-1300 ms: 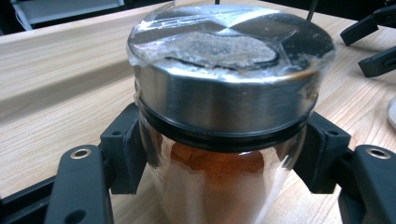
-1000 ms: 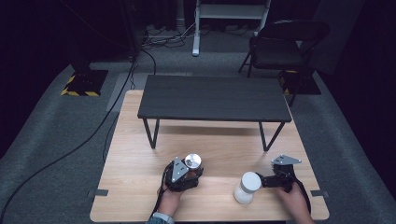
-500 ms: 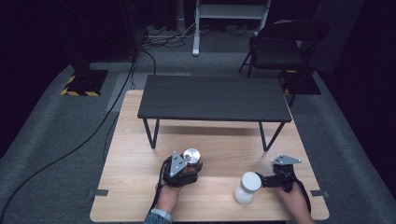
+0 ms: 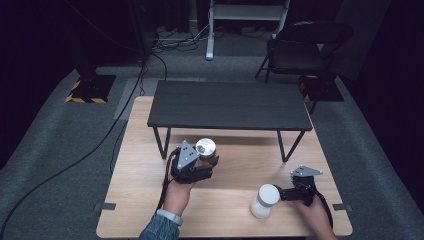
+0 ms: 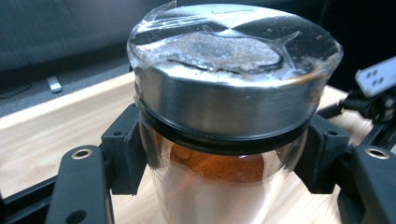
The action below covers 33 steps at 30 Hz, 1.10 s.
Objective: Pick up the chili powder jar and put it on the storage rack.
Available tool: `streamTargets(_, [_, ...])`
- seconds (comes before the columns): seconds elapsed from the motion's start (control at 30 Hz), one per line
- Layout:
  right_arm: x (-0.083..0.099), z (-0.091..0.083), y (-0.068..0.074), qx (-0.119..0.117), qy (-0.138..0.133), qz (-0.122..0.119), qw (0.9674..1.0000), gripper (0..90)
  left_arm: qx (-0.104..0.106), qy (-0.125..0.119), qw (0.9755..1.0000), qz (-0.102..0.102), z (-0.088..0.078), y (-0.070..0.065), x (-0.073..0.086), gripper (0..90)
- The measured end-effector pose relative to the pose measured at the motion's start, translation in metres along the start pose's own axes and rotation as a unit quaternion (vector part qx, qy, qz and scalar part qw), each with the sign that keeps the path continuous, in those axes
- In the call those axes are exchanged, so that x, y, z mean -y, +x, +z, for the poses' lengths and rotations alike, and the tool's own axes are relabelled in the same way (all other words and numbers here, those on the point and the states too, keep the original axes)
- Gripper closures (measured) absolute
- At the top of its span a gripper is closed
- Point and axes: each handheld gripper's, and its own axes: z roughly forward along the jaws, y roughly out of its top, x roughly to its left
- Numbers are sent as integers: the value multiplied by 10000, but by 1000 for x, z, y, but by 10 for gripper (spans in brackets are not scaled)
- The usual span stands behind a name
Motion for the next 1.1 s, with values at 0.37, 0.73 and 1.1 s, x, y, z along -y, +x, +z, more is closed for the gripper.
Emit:
streamTargets(0.37, [0, 0, 0, -4, -3, -2, 10000, 0, -241, -185, 9995, 71, 2, 9, -72, 304])
streamTargets(0.73, [1, -1, 1, -62, -5, -62, 10000, 0, -668, -277, 9973, -97, 34, 19, -101, 304])
streamTargets(1.1, [1, -1, 1, -72, -8, -89, 9999, 0, -979, 42, 9949, -219, 67, 28, -103, 303])
